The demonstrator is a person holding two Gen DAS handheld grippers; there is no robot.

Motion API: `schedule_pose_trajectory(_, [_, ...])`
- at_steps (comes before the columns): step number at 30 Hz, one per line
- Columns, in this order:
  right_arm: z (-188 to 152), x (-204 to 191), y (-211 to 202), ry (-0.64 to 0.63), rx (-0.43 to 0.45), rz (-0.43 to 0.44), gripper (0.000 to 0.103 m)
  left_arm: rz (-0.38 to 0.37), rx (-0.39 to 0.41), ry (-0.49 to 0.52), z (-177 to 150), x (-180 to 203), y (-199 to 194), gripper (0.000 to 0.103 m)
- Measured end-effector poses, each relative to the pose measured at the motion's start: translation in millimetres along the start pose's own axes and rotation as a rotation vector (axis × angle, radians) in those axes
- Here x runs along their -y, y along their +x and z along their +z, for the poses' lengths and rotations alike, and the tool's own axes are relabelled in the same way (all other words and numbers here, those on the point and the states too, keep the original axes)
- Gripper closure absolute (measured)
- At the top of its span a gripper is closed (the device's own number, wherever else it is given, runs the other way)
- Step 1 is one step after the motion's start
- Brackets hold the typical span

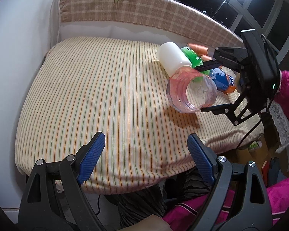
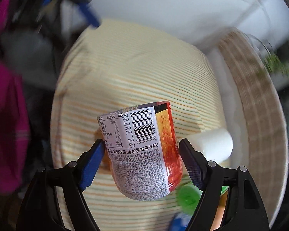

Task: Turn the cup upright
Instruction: 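Rotate the held cup with the right tool, turning its open rim upward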

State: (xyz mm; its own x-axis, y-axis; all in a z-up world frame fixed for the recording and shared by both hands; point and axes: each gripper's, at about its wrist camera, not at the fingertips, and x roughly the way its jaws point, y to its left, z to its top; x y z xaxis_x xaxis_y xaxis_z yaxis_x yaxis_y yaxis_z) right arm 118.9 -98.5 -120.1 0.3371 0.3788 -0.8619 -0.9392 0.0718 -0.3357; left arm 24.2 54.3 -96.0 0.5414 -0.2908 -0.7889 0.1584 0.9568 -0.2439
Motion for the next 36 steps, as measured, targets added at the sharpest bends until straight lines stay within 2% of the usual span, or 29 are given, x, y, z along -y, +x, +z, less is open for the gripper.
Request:
schedule_pose_trajectory(7, [-27,16,-15,0.424,0.158,0.018,0.024,0.003,0.028,0.013,6,6,6,0.014])
schedule_pose_trajectory(11, [-49,15,-19,0.604,0.203,-0.024,0.024,0.001,0.041,0.028,9,12,7,0.014])
schedule_pose_trajectory(16, [-66,14,-28,0.773,0.250,-0.069,0.024,0.018,0.060,0.045,12,22,8,0.014])
schedule_pose_trajectory(21, [-75,7,-38,0.879,0.268,-0.116,0.024,0.031,0.100,0.054,16,33,7,0.014])
schedule_pose_trajectory(28, [-91,0,-46,1.057,0.336,-0.182,0.024,0.051,0.163,0.065,21,47,4,0.014])
schedule_pose_trajectory(36, [-105,-8,-45,1.224,0.358,-0.273,0.024,0.062,0.215,0.075,24,57,-1,0.013])
